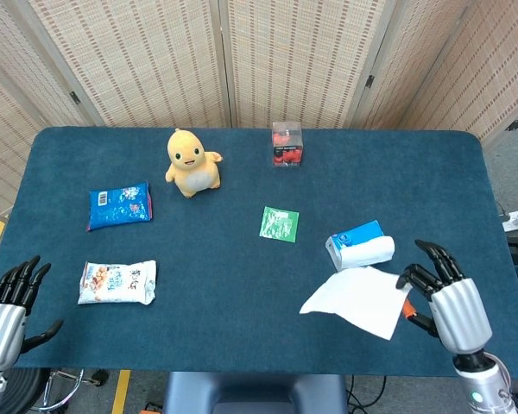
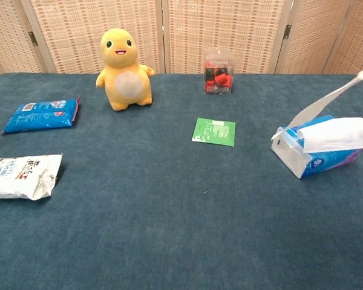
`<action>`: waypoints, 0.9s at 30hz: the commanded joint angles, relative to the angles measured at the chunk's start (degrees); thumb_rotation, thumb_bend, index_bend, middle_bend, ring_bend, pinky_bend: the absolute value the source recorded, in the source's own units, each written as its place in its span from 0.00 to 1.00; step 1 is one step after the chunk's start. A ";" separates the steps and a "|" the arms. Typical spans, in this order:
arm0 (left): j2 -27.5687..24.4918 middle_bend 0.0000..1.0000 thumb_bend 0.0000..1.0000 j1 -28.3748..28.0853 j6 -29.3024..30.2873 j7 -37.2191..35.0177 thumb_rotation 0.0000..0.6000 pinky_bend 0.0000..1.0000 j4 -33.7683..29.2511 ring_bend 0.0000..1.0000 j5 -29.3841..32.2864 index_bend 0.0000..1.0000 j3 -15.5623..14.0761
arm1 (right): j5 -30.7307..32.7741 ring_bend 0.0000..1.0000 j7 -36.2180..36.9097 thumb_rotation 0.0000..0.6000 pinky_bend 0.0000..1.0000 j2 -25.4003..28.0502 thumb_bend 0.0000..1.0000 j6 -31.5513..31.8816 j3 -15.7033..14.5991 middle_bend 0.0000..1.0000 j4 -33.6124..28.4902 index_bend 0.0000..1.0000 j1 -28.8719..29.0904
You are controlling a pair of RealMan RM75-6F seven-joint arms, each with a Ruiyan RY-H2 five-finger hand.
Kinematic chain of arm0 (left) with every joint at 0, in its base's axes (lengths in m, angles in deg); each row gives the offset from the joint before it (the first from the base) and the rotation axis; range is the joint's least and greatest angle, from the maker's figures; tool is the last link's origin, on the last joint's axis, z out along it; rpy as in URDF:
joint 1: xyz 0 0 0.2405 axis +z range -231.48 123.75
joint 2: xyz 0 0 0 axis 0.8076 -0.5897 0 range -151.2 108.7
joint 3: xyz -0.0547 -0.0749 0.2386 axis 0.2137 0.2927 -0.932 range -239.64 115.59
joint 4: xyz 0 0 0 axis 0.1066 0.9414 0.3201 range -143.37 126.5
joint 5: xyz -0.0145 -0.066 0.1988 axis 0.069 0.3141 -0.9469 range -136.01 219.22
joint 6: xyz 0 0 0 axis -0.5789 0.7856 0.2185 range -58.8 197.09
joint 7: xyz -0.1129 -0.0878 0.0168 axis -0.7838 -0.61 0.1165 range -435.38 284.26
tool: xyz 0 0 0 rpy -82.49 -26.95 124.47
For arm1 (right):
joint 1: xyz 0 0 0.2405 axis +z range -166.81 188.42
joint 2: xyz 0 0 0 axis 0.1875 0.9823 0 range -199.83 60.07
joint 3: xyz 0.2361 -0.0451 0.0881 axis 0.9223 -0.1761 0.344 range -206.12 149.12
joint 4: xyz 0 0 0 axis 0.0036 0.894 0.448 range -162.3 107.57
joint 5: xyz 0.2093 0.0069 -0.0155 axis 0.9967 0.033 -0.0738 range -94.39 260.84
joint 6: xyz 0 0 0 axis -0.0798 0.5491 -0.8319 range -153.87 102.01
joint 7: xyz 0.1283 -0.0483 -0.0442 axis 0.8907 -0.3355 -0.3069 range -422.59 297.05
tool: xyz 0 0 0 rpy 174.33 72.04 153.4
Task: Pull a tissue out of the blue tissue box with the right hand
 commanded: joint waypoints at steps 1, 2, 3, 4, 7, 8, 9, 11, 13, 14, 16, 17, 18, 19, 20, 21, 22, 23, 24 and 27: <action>0.04 0.00 0.25 0.01 -0.01 0.19 1.00 0.14 -0.01 0.00 -0.08 0.00 -0.05 | 0.23 0.15 1.42 1.00 0.20 -0.35 0.44 -0.47 -1.83 0.51 3.11 0.65 -1.50; 0.06 0.00 0.25 0.01 -0.02 0.25 1.00 0.14 -0.02 0.00 -0.10 0.00 -0.07 | 1.12 0.15 1.63 1.00 0.20 -0.86 0.44 -1.52 -2.21 0.51 4.36 0.65 -1.62; 0.09 0.00 0.25 0.01 -0.05 0.29 1.00 0.14 -0.02 0.00 -0.08 0.00 -0.08 | 1.81 0.15 1.68 1.00 0.20 -1.23 0.44 -2.35 -2.37 0.51 5.18 0.65 -1.62; 0.11 0.00 0.25 0.00 -0.10 0.32 1.00 0.14 -0.01 0.00 -0.05 0.00 -0.08 | 2.45 0.15 1.69 1.00 0.20 -1.61 0.44 -3.15 -2.44 0.51 5.91 0.65 -1.57; 0.16 0.00 0.25 -0.06 -0.29 0.38 1.00 0.14 0.04 0.00 0.05 0.00 -0.08 | 4.71 0.15 1.43 1.00 0.20 -2.84 0.44 -5.56 -2.41 0.51 8.19 0.65 -1.40; 0.19 0.00 0.25 -0.09 -0.36 0.39 1.00 0.14 0.07 0.00 0.07 0.00 -0.09 | 5.56 0.15 1.45 1.00 0.20 -3.31 0.44 -6.38 -2.36 0.51 9.08 0.65 -1.35; 0.21 0.00 0.25 -0.10 -0.44 0.42 1.00 0.14 0.09 0.00 0.09 0.00 -0.11 | 6.21 0.15 1.57 1.00 0.20 -3.61 0.44 -6.99 -2.35 0.51 9.78 0.65 -1.32; 0.26 0.00 0.25 -0.17 -0.68 0.51 1.00 0.14 0.14 0.00 0.05 0.00 -0.22 | 7.82 0.15 1.62 1.00 0.20 -4.07 0.44 -8.62 -2.28 0.50 11.07 0.65 -1.19; 0.32 0.00 0.25 -0.20 -0.77 0.67 1.00 0.14 0.19 0.00 -0.07 0.00 -0.31 | 8.72 0.14 1.33 1.00 0.20 -3.93 0.43 -9.77 -2.24 0.48 11.31 0.65 -1.01; 0.35 0.00 0.25 -0.21 -0.77 0.76 1.00 0.14 0.22 0.00 -0.15 0.00 -0.35 | 9.02 0.14 1.30 1.00 0.19 -3.90 0.43 -10.08 -2.15 0.46 11.28 0.64 -0.94; 0.38 0.00 0.25 -0.20 -0.75 0.81 1.00 0.14 0.24 0.00 -0.19 0.00 -0.36 | 9.24 0.09 1.32 1.00 0.15 -3.75 0.42 -10.55 -2.20 0.36 11.21 0.56 -0.86; 0.39 0.00 0.25 -0.20 -0.74 0.80 1.00 0.14 0.25 0.00 -0.19 0.00 -0.36 | 9.33 0.07 1.29 1.00 0.14 -3.66 0.41 -10.74 -2.26 0.33 11.14 0.51 -0.84; 0.38 0.00 0.25 -0.18 -0.72 0.82 1.00 0.14 0.27 0.00 -0.17 0.00 -0.36 | 9.45 0.05 1.25 1.00 0.10 -3.54 0.40 -10.98 -2.34 0.25 11.04 0.40 -0.83; 0.37 0.00 0.25 -0.17 -0.72 0.81 1.00 0.14 0.29 0.00 -0.14 0.00 -0.36 | 9.79 0.02 1.03 1.00 0.05 -3.18 0.37 -11.67 -2.59 0.15 10.72 0.25 -0.81; 0.35 0.00 0.25 -0.16 -0.71 0.79 1.00 0.14 0.27 0.00 -0.08 0.00 -0.33 | 10.27 0.00 0.57 1.00 0.02 -2.51 0.33 -12.65 -2.87 0.07 10.02 0.12 -0.71; 0.33 0.00 0.25 -0.18 -0.74 0.78 1.00 0.14 0.22 0.00 0.00 0.00 -0.29 | 10.61 0.00 0.02 1.00 0.00 -1.81 0.30 -13.36 -2.98 0.02 9.23 0.04 -0.59; 0.32 0.00 0.25 -0.19 -0.73 0.73 1.00 0.14 0.20 0.00 0.02 0.00 -0.26 | 10.94 0.00 -0.52 1.00 0.00 -1.27 0.28 -13.72 -3.04 0.00 8.58 0.00 -0.62; 0.31 0.00 0.25 -0.15 -0.66 0.72 1.00 0.14 0.27 0.00 -0.04 0.00 -0.29 | 11.07 0.00 -0.73 1.00 0.00 -0.70 0.27 -13.70 -3.12 0.00 7.81 0.00 -0.77; 0.32 0.00 0.25 -0.14 -0.63 0.71 1.00 0.14 0.28 0.00 -0.08 0.00 -0.31 | 11.15 0.00 -0.93 1.00 0.00 -0.32 0.26 -13.60 -3.13 0.00 7.24 0.00 -0.89; 0.32 0.00 0.25 -0.14 -0.57 0.65 1.00 0.14 0.32 0.00 -0.10 0.00 -0.30 | 11.17 0.00 -2.03 1.00 0.00 0.20 0.25 -12.37 -2.74 0.00 6.34 0.00 -1.45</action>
